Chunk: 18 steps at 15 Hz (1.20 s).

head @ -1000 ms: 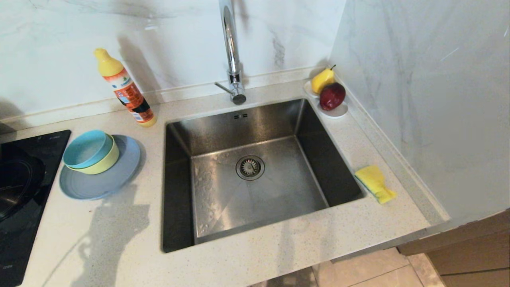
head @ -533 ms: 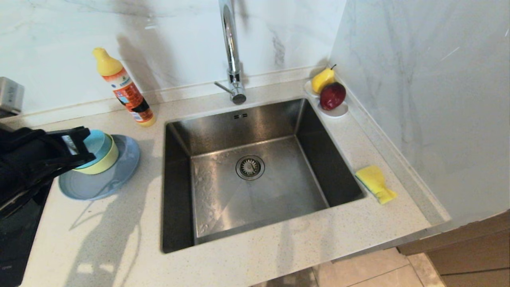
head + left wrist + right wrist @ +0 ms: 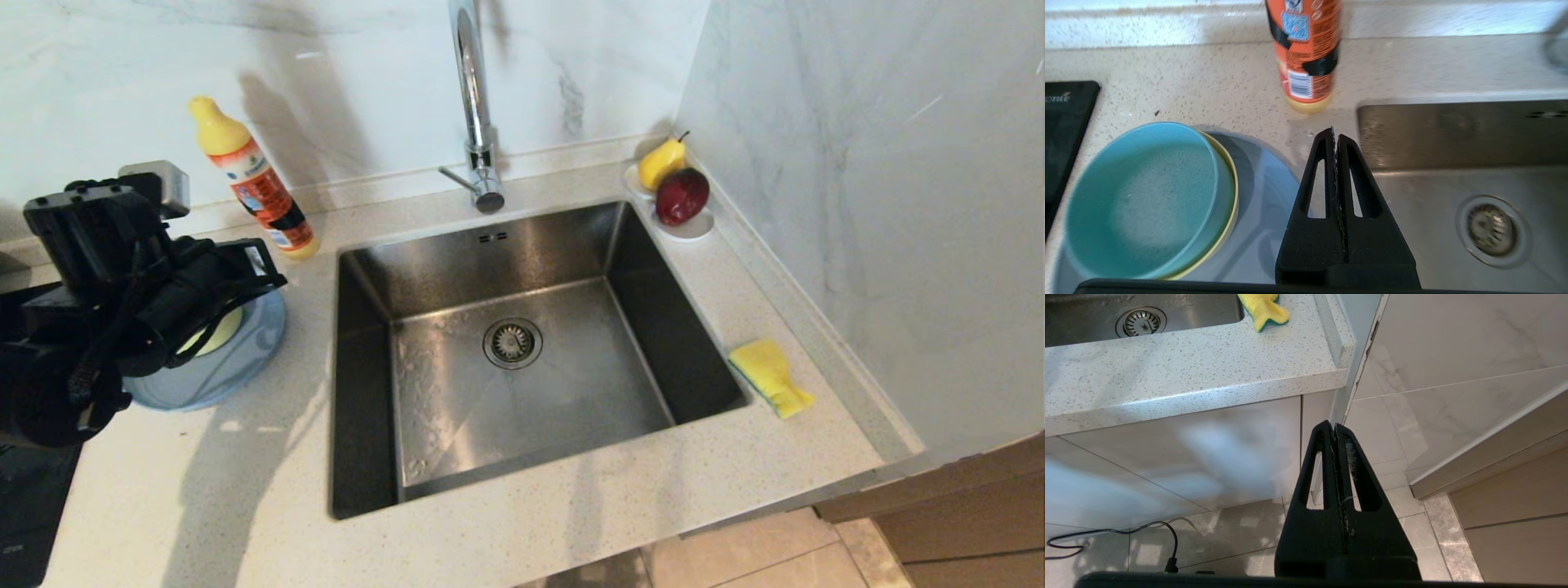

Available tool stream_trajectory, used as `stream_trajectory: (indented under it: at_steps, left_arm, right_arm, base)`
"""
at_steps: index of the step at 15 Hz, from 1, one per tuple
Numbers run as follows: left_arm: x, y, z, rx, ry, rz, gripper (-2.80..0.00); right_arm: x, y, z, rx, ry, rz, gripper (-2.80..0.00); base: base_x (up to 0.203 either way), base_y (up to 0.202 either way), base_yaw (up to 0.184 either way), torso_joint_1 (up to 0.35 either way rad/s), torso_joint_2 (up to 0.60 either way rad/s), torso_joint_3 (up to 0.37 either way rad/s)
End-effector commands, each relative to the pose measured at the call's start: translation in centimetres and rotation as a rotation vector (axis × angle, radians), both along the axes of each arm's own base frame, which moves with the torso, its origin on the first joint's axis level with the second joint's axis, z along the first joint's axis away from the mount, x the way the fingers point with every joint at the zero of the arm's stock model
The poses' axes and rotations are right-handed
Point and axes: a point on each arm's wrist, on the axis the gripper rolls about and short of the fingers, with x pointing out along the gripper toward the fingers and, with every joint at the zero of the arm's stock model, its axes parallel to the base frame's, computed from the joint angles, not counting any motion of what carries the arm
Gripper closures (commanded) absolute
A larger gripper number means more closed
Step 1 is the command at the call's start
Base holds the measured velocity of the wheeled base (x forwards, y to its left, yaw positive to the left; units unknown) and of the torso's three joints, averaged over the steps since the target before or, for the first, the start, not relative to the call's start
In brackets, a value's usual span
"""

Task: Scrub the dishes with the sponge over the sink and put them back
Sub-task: Grab the dish soap

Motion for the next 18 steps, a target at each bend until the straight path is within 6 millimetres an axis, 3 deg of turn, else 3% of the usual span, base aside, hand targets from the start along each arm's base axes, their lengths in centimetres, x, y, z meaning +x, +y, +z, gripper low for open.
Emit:
stream_trajectory:
  at_steps: [1, 3, 4, 9, 18]
  left_arm:
    - [1.8, 0.0, -1.4, 0.004, 0.032, 0.017, 0.00]
    - [2.6, 0.0, -1.6, 0.005, 0.013, 0.053, 0.00]
    - [3.1, 0.0, -1.6, 0.004, -0.013, 0.064, -2.80]
    - [3.5, 0.1, -1.2, -0.001, -0.056, 0.070, -2.80]
    - [7.3, 0.2, -1.8, -0.025, -0.155, 0.151, -2.80]
  right_arm:
    - [0.0, 0.0, 0.0, 0.000, -0.001, 0.000, 0.00]
    - [0.0, 0.0, 0.0, 0.000, 0.001, 0.000, 0.00]
    - [0.0, 0.0, 0.0, 0.000, -0.001, 0.000, 0.00]
    - [0.0, 0.0, 0.0, 0.000, -0.001, 0.000, 0.00]
    - [0.0, 0.0, 0.0, 0.000, -0.001, 0.000, 0.00]
  base:
    - [0.000, 0.000, 0.000, 0.000, 0.00, 0.000]
    - [0.000, 0.000, 0.000, 0.000, 0.00, 0.000]
    - [0.000, 0.000, 0.000, 0.000, 0.00, 0.000]
    - [0.000, 0.000, 0.000, 0.000, 0.00, 0.000]
    - [0.000, 0.000, 0.000, 0.000, 0.00, 0.000]
